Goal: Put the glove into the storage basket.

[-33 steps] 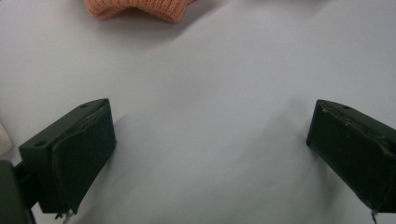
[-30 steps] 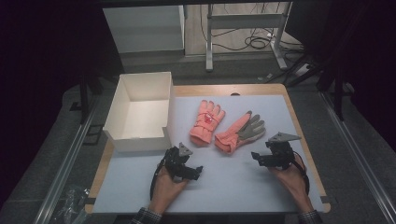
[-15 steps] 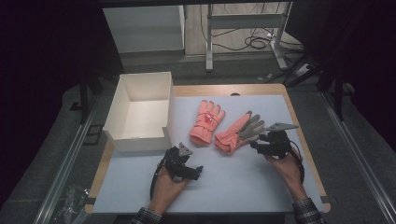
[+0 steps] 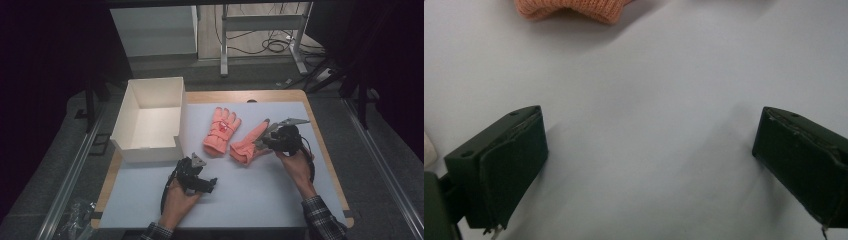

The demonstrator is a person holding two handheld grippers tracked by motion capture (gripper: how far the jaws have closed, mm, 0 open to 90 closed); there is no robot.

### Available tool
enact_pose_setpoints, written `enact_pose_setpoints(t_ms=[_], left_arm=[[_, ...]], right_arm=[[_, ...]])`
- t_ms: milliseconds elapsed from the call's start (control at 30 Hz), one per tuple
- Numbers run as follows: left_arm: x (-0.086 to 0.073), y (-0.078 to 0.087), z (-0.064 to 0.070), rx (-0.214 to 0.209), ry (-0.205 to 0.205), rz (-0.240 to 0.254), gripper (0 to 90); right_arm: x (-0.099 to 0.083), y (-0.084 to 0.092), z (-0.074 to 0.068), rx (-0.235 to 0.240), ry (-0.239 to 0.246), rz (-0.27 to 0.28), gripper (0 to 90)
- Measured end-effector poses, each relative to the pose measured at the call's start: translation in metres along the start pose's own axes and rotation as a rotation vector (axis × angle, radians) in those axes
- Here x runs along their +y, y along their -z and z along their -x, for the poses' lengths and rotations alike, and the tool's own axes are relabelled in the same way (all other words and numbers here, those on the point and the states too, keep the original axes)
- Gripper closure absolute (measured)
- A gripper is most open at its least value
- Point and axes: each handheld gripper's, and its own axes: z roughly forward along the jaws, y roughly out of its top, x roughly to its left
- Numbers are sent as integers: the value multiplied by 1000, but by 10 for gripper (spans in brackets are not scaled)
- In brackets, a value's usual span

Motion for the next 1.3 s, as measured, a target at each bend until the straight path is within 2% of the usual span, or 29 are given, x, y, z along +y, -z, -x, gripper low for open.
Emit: enact_pose_setpoints(t_ms=[100,200,300,433,633,733,867,1100,1300], left_arm=[[0,0,0,0,0,0,14],[0,0,0,0,-1,0,14],[0,0,0,0,0,0,14],[0,0,0,0,-1,0,14],[0,0,0,0,-1,0,14],[0,0,0,0,-1,0,14],[0,0,0,0,-1,0,14],[0,0,0,0,0,0,14],[0,0,0,-1,0,0,14]], right_arm=[[3,-11,3,-36,-18,-20,484],[1,-22,6,-45,-30,-48,462],[-4,-31,5,-50,-7,-81,470],[-8,-36,-1,-87,45,-89,570],[-9,-36,-4,-107,49,-88,808],[-9,-35,-5,-109,48,-75,841],[-7,-29,-1,-69,16,-61,847],[-4,-16,5,8,-8,-41,847],[0,-3,6,70,-3,-43,848]])
